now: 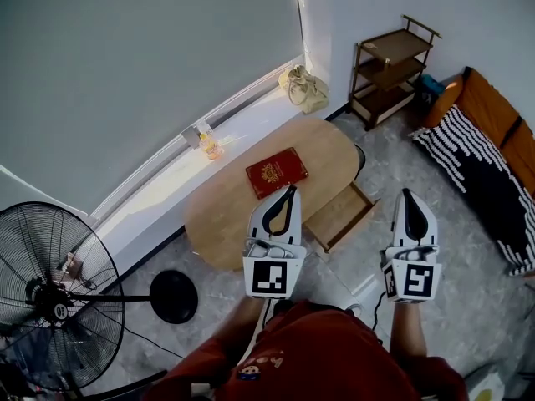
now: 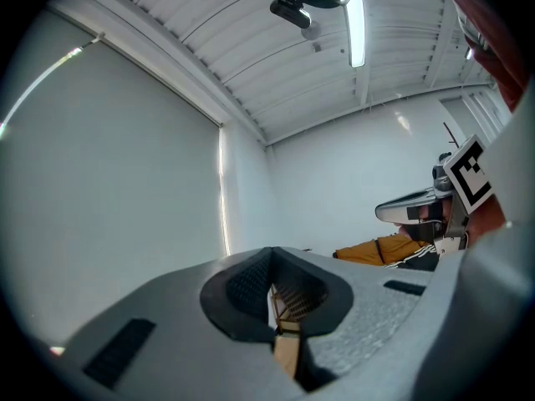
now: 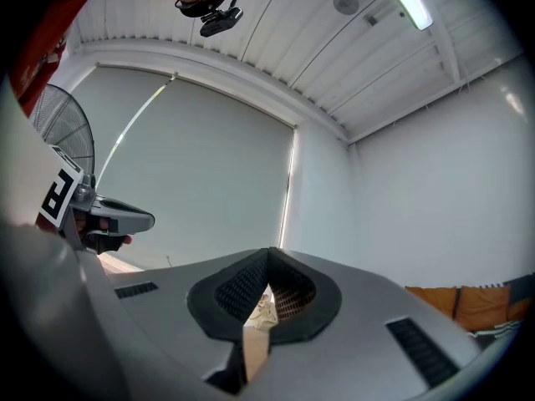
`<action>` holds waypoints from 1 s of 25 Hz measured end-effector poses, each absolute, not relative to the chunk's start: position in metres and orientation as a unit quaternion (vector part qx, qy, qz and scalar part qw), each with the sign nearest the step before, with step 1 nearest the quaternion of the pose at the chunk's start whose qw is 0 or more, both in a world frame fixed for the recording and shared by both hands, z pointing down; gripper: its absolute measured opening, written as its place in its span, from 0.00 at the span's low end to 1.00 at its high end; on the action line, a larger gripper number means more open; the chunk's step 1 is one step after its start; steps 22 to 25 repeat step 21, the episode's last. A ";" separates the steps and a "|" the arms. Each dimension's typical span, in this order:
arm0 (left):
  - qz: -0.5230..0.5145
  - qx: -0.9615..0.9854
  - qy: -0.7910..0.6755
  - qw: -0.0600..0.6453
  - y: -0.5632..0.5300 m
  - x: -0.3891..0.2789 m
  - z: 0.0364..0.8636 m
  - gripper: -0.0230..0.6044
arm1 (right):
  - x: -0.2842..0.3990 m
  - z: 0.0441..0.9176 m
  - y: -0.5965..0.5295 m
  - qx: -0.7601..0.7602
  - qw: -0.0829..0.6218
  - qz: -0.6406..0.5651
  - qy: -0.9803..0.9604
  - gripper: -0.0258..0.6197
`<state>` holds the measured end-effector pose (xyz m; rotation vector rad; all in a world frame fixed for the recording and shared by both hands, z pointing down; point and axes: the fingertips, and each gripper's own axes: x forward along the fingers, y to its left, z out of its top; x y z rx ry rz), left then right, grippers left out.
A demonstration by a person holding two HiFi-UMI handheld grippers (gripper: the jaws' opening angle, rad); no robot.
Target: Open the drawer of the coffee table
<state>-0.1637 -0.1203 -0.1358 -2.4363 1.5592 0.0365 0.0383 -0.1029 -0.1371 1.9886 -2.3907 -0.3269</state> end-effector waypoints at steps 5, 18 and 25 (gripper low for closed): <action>0.008 -0.836 0.536 0.116 -0.120 -0.164 -0.129 0.05 | 0.036 -0.133 -0.103 0.634 0.009 -0.101 -0.766 0.04; 0.002 -0.837 0.534 0.120 -0.110 -0.137 -0.130 0.05 | 0.063 -0.130 -0.091 0.639 0.010 -0.093 -0.764 0.04; -0.003 -0.837 0.535 0.116 -0.109 -0.133 -0.128 0.05 | 0.068 -0.128 -0.091 0.639 0.013 -0.092 -0.763 0.04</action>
